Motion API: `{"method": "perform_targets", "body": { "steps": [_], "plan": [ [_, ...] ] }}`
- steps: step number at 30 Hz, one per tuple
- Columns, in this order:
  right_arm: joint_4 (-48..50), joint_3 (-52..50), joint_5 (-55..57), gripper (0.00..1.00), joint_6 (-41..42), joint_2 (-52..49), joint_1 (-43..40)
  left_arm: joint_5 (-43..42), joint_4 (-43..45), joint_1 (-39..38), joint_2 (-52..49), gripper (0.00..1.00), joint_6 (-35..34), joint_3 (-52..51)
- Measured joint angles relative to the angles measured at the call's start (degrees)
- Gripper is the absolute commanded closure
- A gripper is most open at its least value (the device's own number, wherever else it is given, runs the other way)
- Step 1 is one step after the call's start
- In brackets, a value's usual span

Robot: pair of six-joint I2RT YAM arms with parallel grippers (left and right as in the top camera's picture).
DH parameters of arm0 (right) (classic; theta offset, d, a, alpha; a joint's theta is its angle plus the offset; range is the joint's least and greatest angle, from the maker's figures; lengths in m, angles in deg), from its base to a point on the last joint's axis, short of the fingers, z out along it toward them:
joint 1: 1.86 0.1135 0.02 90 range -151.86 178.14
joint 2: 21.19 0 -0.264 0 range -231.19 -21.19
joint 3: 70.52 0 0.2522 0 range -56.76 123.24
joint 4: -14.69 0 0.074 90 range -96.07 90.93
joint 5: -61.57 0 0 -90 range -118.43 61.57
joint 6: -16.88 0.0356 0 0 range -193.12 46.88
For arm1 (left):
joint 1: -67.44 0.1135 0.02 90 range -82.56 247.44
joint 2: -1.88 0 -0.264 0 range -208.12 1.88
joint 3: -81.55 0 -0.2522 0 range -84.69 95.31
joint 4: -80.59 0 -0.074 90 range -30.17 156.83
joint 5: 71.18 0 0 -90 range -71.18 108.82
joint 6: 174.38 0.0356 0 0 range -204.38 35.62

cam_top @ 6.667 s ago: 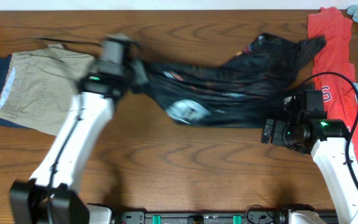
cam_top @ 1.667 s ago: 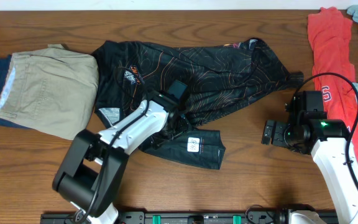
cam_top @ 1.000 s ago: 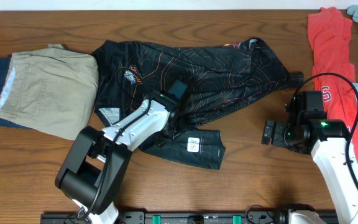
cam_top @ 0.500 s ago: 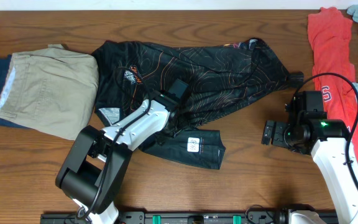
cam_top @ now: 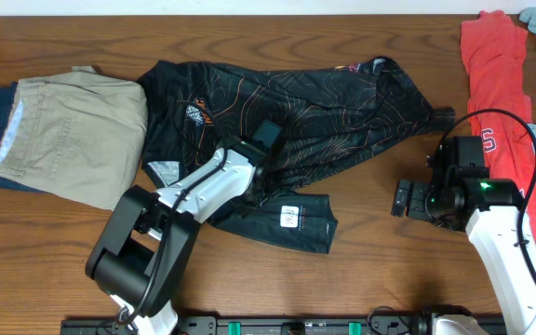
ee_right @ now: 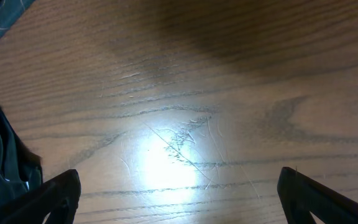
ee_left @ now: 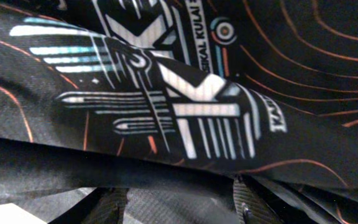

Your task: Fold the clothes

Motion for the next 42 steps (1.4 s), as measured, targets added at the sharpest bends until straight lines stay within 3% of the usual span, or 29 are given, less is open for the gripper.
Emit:
{"method": "perform_targets", "body": {
  "steps": [2, 7, 11, 18, 28, 42],
  "plan": [
    [0.0, 0.0, 0.0, 0.01, 0.0, 0.0, 0.0, 0.2, 0.0, 0.0, -0.4, 0.46, 0.0, 0.0],
    [-0.2, 0.0, 0.0, 0.01, 0.0, 0.0, 0.0, 0.6, -1.5, 0.0, -0.5, 0.80, -0.5, 0.0],
    [-0.2, 0.0, 0.0, 0.01, 0.0, 0.0, 0.0, 0.7, -4.8, 0.0, -0.5, 0.94, 0.0, 0.0],
    [-0.3, 0.0, 0.0, 0.01, 0.0, 0.0, 0.0, 0.6, -10.5, 0.0, -0.4, 0.94, 2.1, 0.0],
    [-0.5, 0.0, 0.5, 0.02, 0.0, 0.0, 0.0, 4.5, -27.6, 0.0, 7.5, 0.94, 7.5, -0.2],
    [10.7, 0.0, 0.6, 0.04, 4.3, -2.1, 0.0, 7.1, -32.2, 0.0, 28.0, 0.94, 8.0, -7.4]
  ]
}}
